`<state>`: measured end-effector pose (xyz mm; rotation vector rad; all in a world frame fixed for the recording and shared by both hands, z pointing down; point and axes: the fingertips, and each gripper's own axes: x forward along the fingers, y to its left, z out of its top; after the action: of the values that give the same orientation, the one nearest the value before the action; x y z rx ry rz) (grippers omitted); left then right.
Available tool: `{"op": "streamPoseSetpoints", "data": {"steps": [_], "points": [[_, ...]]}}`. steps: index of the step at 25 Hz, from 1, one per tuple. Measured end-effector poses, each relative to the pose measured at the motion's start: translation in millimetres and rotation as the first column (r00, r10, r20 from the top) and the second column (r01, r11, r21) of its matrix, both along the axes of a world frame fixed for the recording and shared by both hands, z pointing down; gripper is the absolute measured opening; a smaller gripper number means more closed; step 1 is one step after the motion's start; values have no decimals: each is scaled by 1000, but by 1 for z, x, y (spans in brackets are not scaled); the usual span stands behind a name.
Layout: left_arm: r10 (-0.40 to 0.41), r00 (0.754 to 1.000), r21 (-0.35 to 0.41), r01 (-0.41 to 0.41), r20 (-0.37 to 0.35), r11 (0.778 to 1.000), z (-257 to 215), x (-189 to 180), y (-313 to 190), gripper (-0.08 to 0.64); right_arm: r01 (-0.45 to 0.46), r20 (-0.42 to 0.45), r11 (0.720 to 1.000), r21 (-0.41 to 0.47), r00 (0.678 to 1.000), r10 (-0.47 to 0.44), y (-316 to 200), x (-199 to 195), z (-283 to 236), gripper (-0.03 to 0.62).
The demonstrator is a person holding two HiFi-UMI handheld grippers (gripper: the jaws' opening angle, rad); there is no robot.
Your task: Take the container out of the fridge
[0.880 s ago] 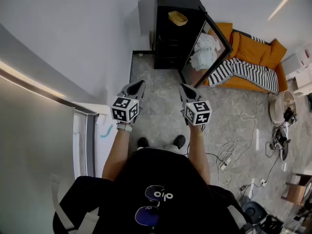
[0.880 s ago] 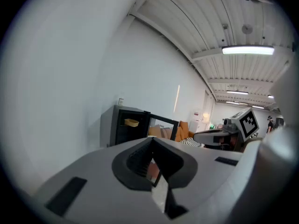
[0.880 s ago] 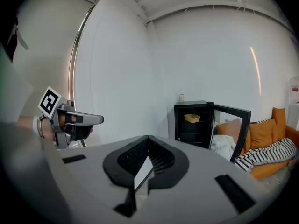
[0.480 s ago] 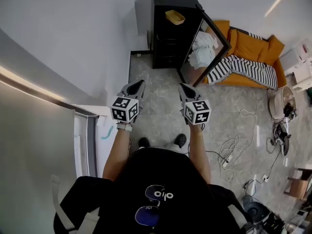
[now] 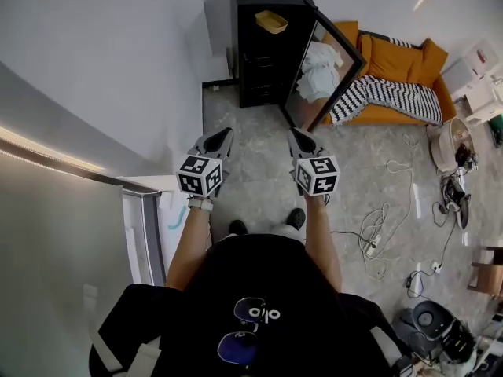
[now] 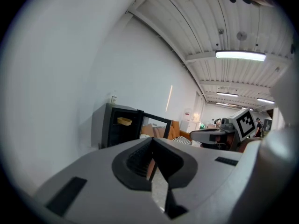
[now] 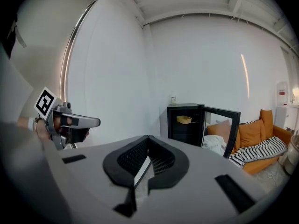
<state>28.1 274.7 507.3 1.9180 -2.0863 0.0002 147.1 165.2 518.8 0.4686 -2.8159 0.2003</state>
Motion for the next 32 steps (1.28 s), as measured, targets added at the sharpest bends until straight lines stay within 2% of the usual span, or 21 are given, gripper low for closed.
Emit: {"op": "streamPoseSetpoints", "data": {"steps": [6, 11, 16, 25, 32], "points": [[105, 994, 19, -105, 0, 994, 4, 2, -3, 5, -45, -18, 999, 8, 999, 45, 8, -5, 7, 9], [85, 996, 18, -85, -30, 996, 17, -4, -5, 5, -45, -32, 999, 8, 998, 45, 0, -7, 14, 9], [90, 995, -5, -90, -38, 996, 34, -19, -26, 5, -14, -32, 1000, 9, 999, 14, -24, -34, 22, 9], [79, 996, -6, -79, -47, 997, 31, -83, -111, 5, 24, -20, 999, 22, 1000, -24, -114, -115, 23, 9], [50, 998, -34, -51, -33, 998, 20, -118, -178, 5, 34, 3, 999, 3, 999, -34, -188, -152, 9, 9]]}}
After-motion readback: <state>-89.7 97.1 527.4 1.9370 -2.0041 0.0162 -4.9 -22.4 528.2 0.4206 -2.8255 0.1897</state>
